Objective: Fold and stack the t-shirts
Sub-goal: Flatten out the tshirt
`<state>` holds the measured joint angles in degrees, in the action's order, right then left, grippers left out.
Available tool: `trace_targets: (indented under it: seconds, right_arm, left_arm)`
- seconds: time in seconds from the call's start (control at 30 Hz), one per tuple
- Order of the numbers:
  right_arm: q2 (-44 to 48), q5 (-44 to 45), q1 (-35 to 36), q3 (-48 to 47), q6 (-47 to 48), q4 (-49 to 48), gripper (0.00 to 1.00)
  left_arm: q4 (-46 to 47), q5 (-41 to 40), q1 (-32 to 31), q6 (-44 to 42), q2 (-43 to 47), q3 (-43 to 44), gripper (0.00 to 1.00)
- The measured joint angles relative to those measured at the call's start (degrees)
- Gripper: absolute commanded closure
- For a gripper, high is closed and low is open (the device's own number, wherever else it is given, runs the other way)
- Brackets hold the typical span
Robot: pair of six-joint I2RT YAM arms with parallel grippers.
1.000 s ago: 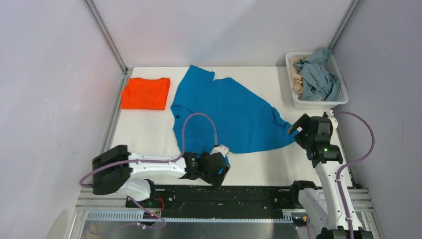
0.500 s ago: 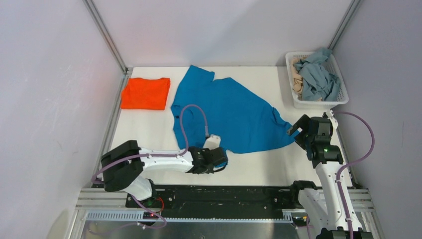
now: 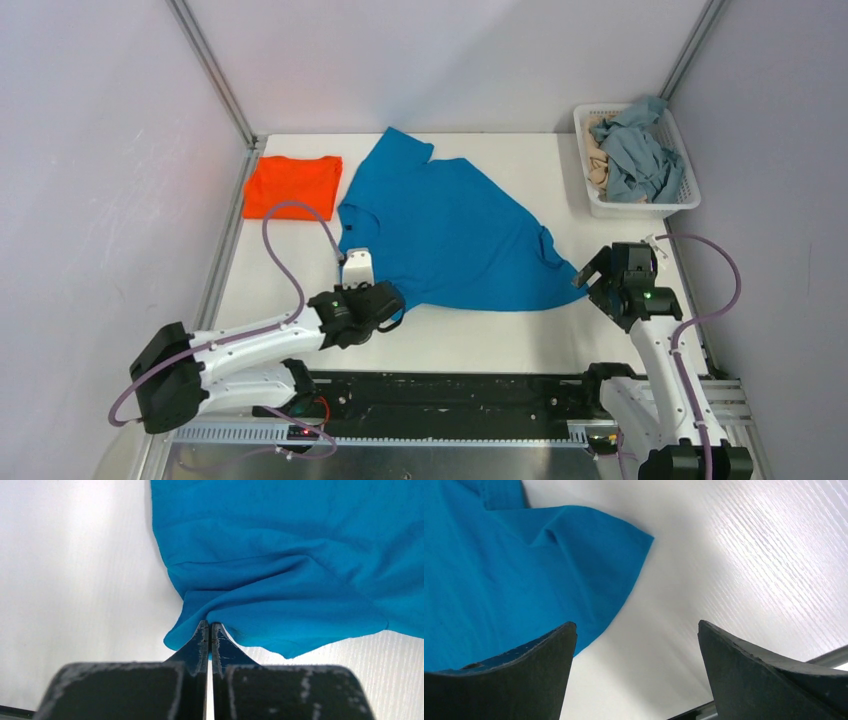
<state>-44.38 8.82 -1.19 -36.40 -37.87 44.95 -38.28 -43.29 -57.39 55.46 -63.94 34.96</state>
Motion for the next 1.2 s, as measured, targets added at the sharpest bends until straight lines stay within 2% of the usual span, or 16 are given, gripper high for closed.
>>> trace_targets:
  seconds: [0.27, 0.77, 1.2]
  right_arm:
    - [-7.5, 2.4, -0.1, 0.7, -2.2, -0.3, 0.18]
    - [-21.5, 3.7, -0.7, 1.5, -3.1, -9.6, 0.43]
    - [-27.4, 2.3, 0.9, 1.6, -3.1, -14.2, 0.5]
  left_arm:
    - [-0.4, -1.1, 0.0, 0.0, 4.4, -2.2, 1.0]
    - [-0.3, -1.1, 0.0, 0.1, 4.2, -2.3, 1.0]
    - [0.1, -1.2, 0.0, 0.1, 3.2, -2.3, 1.0]
